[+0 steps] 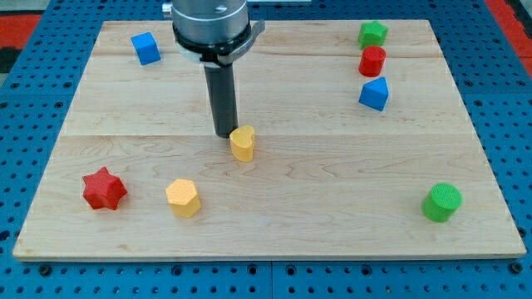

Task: Push the yellow heart towards center right

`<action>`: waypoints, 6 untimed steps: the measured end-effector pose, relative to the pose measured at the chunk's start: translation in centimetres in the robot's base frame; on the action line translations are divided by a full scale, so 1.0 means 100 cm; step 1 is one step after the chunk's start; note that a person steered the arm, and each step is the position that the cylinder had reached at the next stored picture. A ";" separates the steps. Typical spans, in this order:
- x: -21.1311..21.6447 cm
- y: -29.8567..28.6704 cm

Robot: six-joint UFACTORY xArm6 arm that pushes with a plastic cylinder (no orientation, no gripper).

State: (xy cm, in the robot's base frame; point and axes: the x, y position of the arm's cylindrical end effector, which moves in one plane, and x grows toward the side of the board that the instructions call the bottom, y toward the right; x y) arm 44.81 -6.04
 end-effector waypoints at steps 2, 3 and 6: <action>0.022 0.044; 0.050 0.052; 0.035 0.121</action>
State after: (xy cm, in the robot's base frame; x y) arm 48.34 6.06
